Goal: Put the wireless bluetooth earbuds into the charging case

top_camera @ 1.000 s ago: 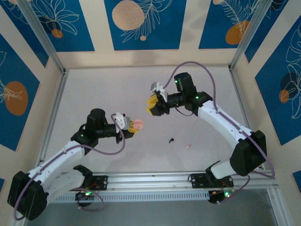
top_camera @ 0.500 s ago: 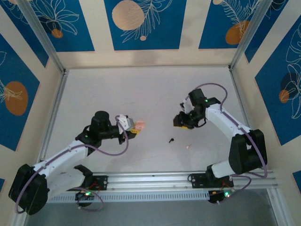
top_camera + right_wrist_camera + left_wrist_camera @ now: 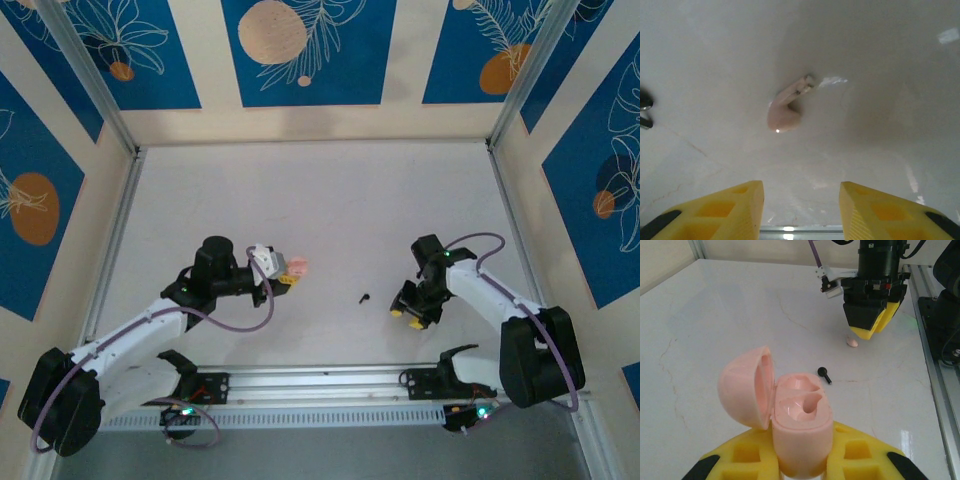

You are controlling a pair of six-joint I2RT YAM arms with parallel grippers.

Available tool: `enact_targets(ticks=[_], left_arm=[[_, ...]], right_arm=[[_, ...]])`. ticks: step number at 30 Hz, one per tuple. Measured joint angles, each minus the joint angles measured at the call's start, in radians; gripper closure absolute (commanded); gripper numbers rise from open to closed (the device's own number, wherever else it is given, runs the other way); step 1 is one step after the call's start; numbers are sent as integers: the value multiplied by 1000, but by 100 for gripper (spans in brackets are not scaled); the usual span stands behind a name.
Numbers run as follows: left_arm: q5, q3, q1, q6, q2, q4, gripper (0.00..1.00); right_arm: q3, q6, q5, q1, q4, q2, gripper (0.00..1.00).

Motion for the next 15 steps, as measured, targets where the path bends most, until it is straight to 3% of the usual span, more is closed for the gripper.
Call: enact_targets(ticks=[15], left_arm=[[-23, 2, -2, 7, -27, -24, 88]], right_arm=[[-19, 17, -12, -34, 209, 107, 62]])
